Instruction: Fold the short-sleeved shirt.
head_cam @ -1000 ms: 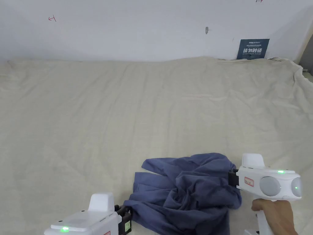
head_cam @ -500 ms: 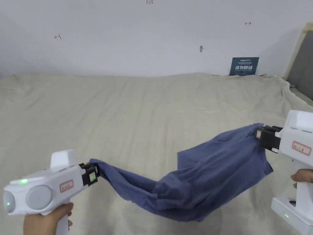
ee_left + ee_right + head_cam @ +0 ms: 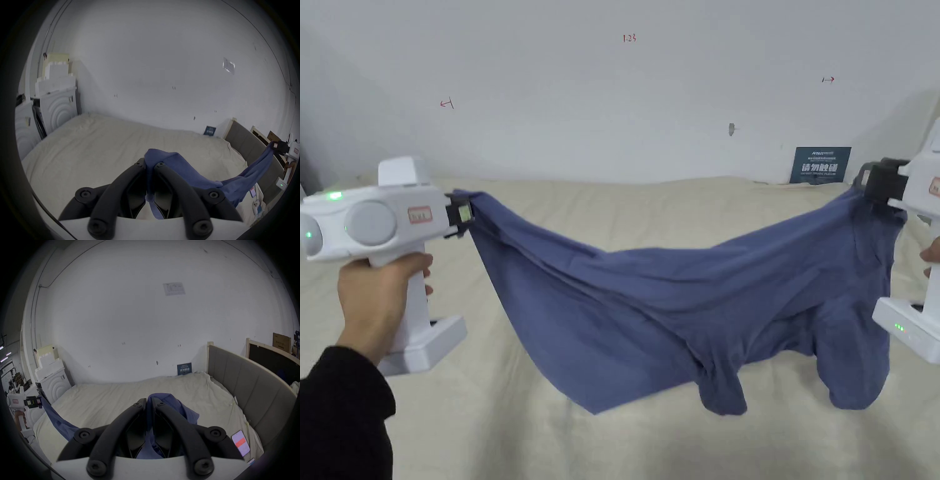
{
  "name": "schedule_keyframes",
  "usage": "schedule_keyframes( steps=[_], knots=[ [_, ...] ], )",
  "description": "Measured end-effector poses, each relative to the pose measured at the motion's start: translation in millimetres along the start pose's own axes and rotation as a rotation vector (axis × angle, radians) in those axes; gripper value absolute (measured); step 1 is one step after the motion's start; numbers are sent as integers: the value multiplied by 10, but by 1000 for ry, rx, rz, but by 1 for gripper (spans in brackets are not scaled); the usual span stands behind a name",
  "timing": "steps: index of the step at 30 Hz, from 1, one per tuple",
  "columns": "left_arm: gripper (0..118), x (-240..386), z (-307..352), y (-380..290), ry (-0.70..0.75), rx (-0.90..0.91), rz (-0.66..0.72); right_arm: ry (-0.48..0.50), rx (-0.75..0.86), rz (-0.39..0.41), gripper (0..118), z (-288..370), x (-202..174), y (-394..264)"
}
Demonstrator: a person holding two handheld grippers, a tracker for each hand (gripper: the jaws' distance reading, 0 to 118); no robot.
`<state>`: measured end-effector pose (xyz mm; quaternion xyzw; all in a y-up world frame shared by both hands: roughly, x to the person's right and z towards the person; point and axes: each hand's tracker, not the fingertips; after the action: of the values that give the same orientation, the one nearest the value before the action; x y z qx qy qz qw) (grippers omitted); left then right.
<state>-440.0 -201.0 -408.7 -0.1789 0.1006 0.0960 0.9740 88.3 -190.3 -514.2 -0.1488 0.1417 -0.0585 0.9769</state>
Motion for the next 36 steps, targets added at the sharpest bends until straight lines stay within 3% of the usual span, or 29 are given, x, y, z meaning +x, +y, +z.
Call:
schedule_keyframes(
  steps=[7, 13, 18, 25, 36],
  knots=[
    [5, -19, -156, 671, 74, 125, -48, -23, 78, -7, 5, -346, 63, 431],
    [5, -65, -439, 705, 151, 160, -121, -53, 96, 1, 5, -662, 145, 401],
    [5, -98, -778, 224, 182, 82, -194, -81, 22, 59, 4, -942, 192, -95],
    [5, -224, -1030, -733, 188, -91, -191, -94, -117, 24, 5, -1062, 286, -1022],
    [5, -563, -759, -2194, 192, -342, -205, -110, -299, -79, 4, -463, 384, -2299]
  ],
)
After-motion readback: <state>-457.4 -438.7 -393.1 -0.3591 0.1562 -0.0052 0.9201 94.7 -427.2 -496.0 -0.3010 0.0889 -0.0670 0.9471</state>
